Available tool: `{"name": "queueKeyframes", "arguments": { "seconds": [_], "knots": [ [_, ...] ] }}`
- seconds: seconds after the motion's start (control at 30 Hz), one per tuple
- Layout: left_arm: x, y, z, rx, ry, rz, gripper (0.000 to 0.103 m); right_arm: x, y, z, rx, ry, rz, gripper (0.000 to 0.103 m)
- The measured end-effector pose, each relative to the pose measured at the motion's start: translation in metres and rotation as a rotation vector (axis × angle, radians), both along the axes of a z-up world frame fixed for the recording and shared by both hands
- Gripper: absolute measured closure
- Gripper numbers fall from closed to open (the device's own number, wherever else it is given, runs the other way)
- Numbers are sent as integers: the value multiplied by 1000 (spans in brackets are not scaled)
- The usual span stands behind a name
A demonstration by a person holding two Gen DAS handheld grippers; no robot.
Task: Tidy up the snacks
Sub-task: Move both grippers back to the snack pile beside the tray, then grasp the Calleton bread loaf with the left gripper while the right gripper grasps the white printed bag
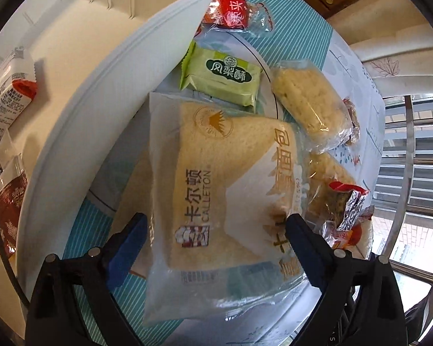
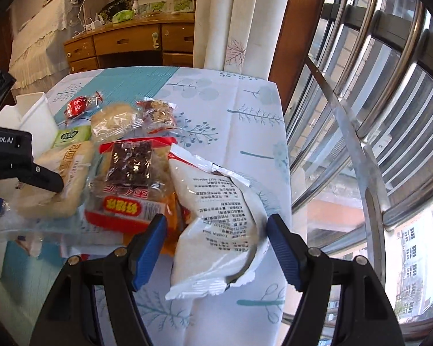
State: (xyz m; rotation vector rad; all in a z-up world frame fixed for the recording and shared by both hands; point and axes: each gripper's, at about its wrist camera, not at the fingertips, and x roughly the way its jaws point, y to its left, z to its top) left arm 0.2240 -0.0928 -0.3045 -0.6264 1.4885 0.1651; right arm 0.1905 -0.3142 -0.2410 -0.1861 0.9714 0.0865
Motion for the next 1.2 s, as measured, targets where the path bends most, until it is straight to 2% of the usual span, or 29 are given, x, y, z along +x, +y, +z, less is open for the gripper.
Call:
{"name": "queueKeyframes", "arguments": {
  "seconds": [0.2, 0.3, 0.37, 0.47, 0.57, 0.67, 0.73, 0.93, 1.2],
  "knots": [
    [8, -9, -1, 40, -1, 1, 3, 8, -10, -13, 51, 42, -37, 31],
    [10, -12, -1, 54, -12, -34, 3, 7, -11, -15, 61, 42, -43, 31],
    [12, -13, -1, 51, -12, -47, 5, 6, -10, -15, 68, 42, -34, 36],
    [10, -12, 1, 50, -13, -53, 12, 4, -7, -15, 63, 50, -29, 38],
    [8, -12, 8, 28, -42, -69, 33, 3, -5, -15, 65, 56, -37, 41],
    [5, -12, 10, 16, -52, -65, 41, 1, -3, -14, 56, 62, -38, 44],
    [3, -8, 12, 1, -62, -55, 50, 0, -2, -13, 53, 70, -41, 44],
    [-6, -2, 17, -40, -77, -54, 62, -7, 0, -10, 75, 92, -59, 45],
    [-32, 2, 30, -48, -66, -111, 71, -18, 2, 0, 126, 118, -97, 46]
  ]
}}
